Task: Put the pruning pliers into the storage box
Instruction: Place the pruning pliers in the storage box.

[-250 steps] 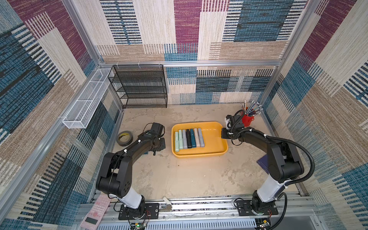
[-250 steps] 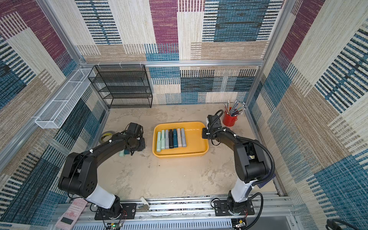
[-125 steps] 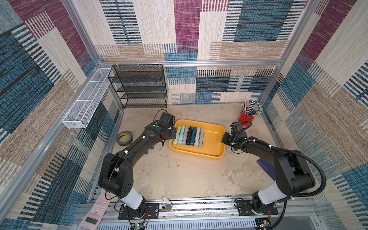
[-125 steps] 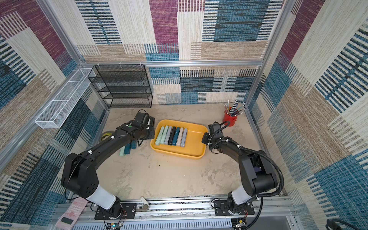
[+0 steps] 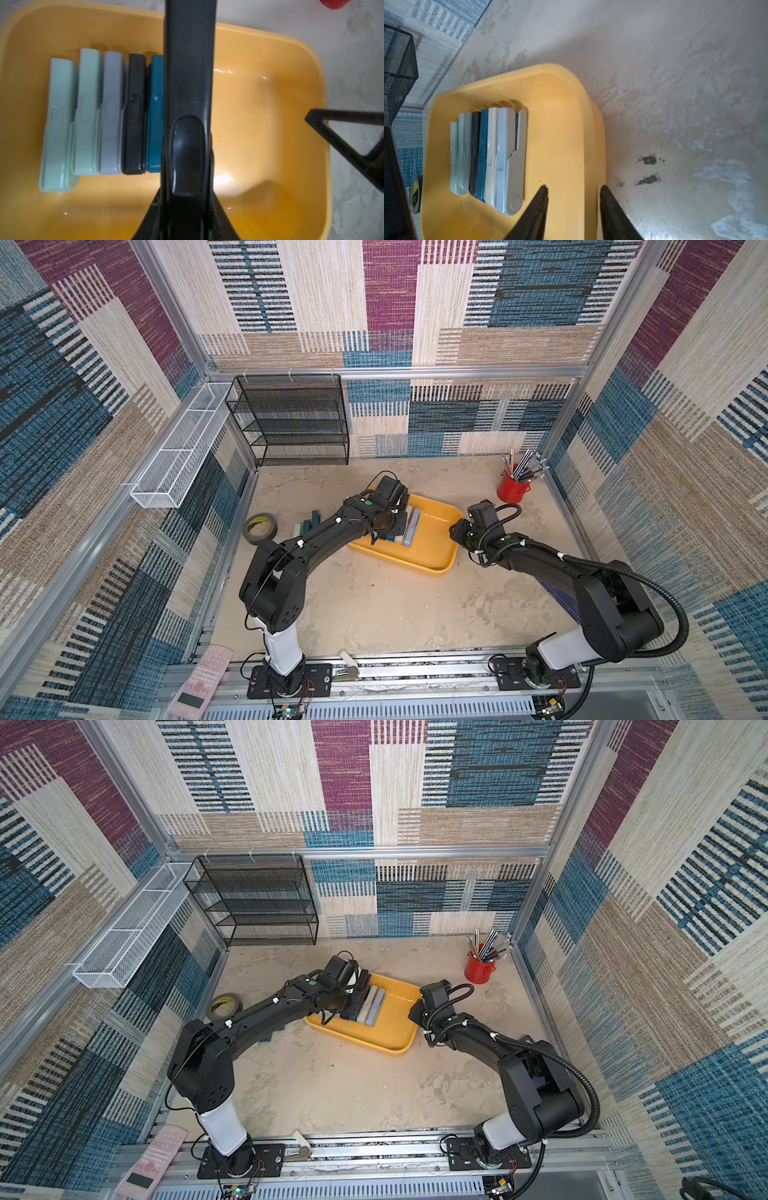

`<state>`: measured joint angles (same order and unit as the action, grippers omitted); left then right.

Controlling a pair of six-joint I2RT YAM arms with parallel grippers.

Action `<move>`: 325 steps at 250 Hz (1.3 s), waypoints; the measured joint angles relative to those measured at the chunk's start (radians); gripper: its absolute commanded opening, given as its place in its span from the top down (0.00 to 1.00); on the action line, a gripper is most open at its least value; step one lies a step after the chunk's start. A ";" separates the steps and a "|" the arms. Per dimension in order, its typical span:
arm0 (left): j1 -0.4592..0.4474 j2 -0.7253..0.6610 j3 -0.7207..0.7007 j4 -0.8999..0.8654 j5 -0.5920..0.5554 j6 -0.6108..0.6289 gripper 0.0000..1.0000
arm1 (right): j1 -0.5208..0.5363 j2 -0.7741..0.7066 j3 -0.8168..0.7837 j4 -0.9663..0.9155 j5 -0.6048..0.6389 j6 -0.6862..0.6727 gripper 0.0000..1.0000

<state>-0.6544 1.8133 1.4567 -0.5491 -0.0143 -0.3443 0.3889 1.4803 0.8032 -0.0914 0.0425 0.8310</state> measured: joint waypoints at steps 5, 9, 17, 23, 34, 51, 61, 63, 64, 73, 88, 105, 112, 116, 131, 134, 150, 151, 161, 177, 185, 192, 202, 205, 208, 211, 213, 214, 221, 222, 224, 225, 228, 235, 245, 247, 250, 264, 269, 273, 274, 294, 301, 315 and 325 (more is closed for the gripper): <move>-0.005 0.005 0.003 0.000 0.002 0.000 0.85 | -0.006 -0.007 0.006 -0.003 0.006 -0.008 0.51; -0.008 0.008 0.005 0.000 0.002 0.000 0.85 | -0.010 -0.014 0.010 -0.005 0.009 -0.016 0.51; -0.016 0.015 0.008 0.001 0.002 0.000 0.85 | -0.021 -0.027 0.017 -0.006 0.014 -0.030 0.51; -0.024 0.021 0.010 0.002 0.004 0.000 0.85 | -0.032 -0.039 0.022 -0.007 0.017 -0.042 0.51; -0.036 0.031 0.013 0.002 0.005 -0.001 0.85 | -0.051 -0.059 0.028 -0.007 0.022 -0.062 0.51; -0.060 0.048 0.026 0.002 0.006 -0.001 0.85 | -0.085 -0.091 0.032 -0.008 0.037 -0.090 0.51; -0.076 0.061 0.040 0.002 0.012 -0.002 0.85 | -0.105 -0.110 0.032 -0.010 0.047 -0.107 0.51; -0.079 0.064 0.042 0.002 0.014 -0.003 0.85 | -0.107 -0.113 0.032 -0.010 0.047 -0.109 0.51; -0.080 0.065 0.044 0.002 0.014 -0.003 0.85 | -0.109 -0.114 0.032 -0.010 0.048 -0.110 0.51; -0.092 0.080 0.062 0.002 0.017 -0.005 0.85 | -0.124 -0.129 0.032 -0.011 0.055 -0.124 0.51; -0.111 0.110 0.102 0.000 0.014 -0.004 0.85 | -0.136 -0.147 0.032 -0.010 0.076 -0.142 0.51; -0.128 0.152 0.157 -0.006 0.008 -0.001 0.85 | -0.141 -0.161 0.032 -0.009 0.071 -0.156 0.51; -0.133 0.169 0.177 -0.008 0.001 -0.001 0.85 | -0.143 -0.166 0.030 -0.006 0.073 -0.162 0.51; -0.134 0.176 0.185 -0.009 -0.003 -0.001 0.85 | -0.144 -0.168 0.029 -0.004 0.072 -0.164 0.51; -0.142 0.203 0.209 -0.016 -0.016 -0.001 0.84 | -0.152 -0.179 0.020 0.000 0.072 -0.174 0.51; -0.143 0.206 0.211 -0.017 -0.020 -0.001 0.84 | -0.155 -0.181 0.017 0.000 0.072 -0.176 0.51; -0.148 0.226 0.221 -0.032 -0.043 -0.007 0.84 | -0.168 -0.195 0.003 0.002 0.072 -0.178 0.51; -0.148 0.227 0.222 -0.032 -0.044 -0.008 0.84 | -0.169 -0.196 0.002 0.002 0.073 -0.178 0.51; -0.153 0.240 0.226 -0.042 -0.057 -0.014 0.84 | -0.177 -0.206 -0.007 0.004 0.073 -0.180 0.51; -0.156 0.256 0.230 -0.056 -0.072 -0.024 0.84 | -0.187 -0.219 -0.014 0.005 0.072 -0.183 0.51; -0.159 0.262 0.230 -0.060 -0.085 -0.029 0.84 | -0.188 -0.222 -0.016 0.010 0.072 -0.185 0.51; -0.161 0.268 0.231 -0.063 -0.091 -0.036 0.84 | -0.190 -0.223 -0.017 0.016 0.072 -0.187 0.51; -0.164 0.276 0.235 -0.071 -0.101 -0.045 0.84 | -0.194 -0.224 -0.019 0.021 0.072 -0.193 0.51; -0.165 0.279 0.237 -0.071 -0.106 -0.047 0.84 | -0.195 -0.224 -0.019 0.023 0.071 -0.193 0.51; -0.166 0.282 0.238 -0.072 -0.110 -0.048 0.84 | -0.195 -0.224 -0.019 0.024 0.070 -0.193 0.51; -0.167 0.285 0.241 -0.075 -0.114 -0.050 0.84 | -0.197 -0.224 -0.020 0.025 0.069 -0.193 0.51; -0.167 0.287 0.242 -0.076 -0.114 -0.051 0.83 | -0.197 -0.224 -0.021 0.026 0.068 -0.194 0.51; -0.168 0.288 0.243 -0.077 -0.115 -0.051 0.84 | -0.198 -0.224 -0.021 0.027 0.067 -0.194 0.51; -0.169 0.295 0.248 -0.078 -0.116 -0.054 0.84 | -0.200 -0.224 -0.023 0.028 0.061 -0.196 0.51; -0.169 0.296 0.249 -0.079 -0.117 -0.055 0.84 | -0.200 -0.224 -0.024 0.029 0.061 -0.196 0.51; -0.169 0.299 0.252 -0.081 -0.118 -0.055 0.84 | -0.200 -0.224 -0.025 0.030 0.062 -0.197 0.51; -0.169 0.301 0.253 -0.081 -0.118 -0.055 0.84 | -0.201 -0.224 -0.025 0.031 0.062 -0.197 0.51; -0.169 0.304 0.256 -0.083 -0.119 -0.055 0.84 | -0.201 -0.224 -0.026 0.032 0.062 -0.198 0.51; -0.170 0.314 0.265 -0.087 -0.119 -0.057 0.84 | -0.201 -0.224 -0.029 0.034 0.061 -0.200 0.51; -0.171 0.327 0.279 -0.092 -0.122 -0.057 0.84 | -0.201 -0.223 -0.032 0.035 0.055 -0.200 0.51; -0.171 0.331 0.283 -0.093 -0.122 -0.058 0.84 | -0.202 -0.223 -0.032 0.035 0.054 -0.200 0.51; -0.171 0.335 0.286 -0.093 -0.122 -0.058 0.84 | -0.202 -0.223 -0.033 0.035 0.054 -0.200 0.51; -0.171 0.351 0.303 -0.099 -0.123 -0.058 0.84 | -0.203 -0.218 -0.036 0.044 0.041 -0.204 0.51; -0.171 0.356 0.307 -0.100 -0.126 -0.058 0.84 | -0.203 -0.216 -0.037 0.045 0.039 -0.204 0.51; -0.171 0.359 0.311 -0.100 -0.127 -0.058 0.84 | -0.203 -0.215 -0.038 0.047 0.037 -0.205 0.51; -0.171 0.360 0.312 -0.101 -0.128 -0.058 0.84 | -0.203 -0.214 -0.038 0.047 0.037 -0.206 0.51; -0.171 0.376 0.328 -0.107 -0.139 -0.058 0.83 | -0.203 -0.211 -0.041 0.048 0.035 -0.211 0.51; -0.171 0.382 0.334 -0.113 -0.141 -0.058 0.83 | -0.203 -0.210 -0.043 0.050 0.033 -0.211 0.51; -0.171 0.393 0.345 -0.117 -0.145 -0.058 0.83 | -0.203 -0.209 -0.045 0.050 0.025 -0.215 0.51; -0.171 0.400 0.352 -0.121 -0.147 -0.058 0.83 | -0.203 -0.206 -0.045 0.050 0.019 -0.216 0.51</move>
<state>-0.8253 2.2131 1.8084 -0.6701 -0.1612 -0.4023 0.1856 1.2739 0.7582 -0.0414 0.0616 0.6155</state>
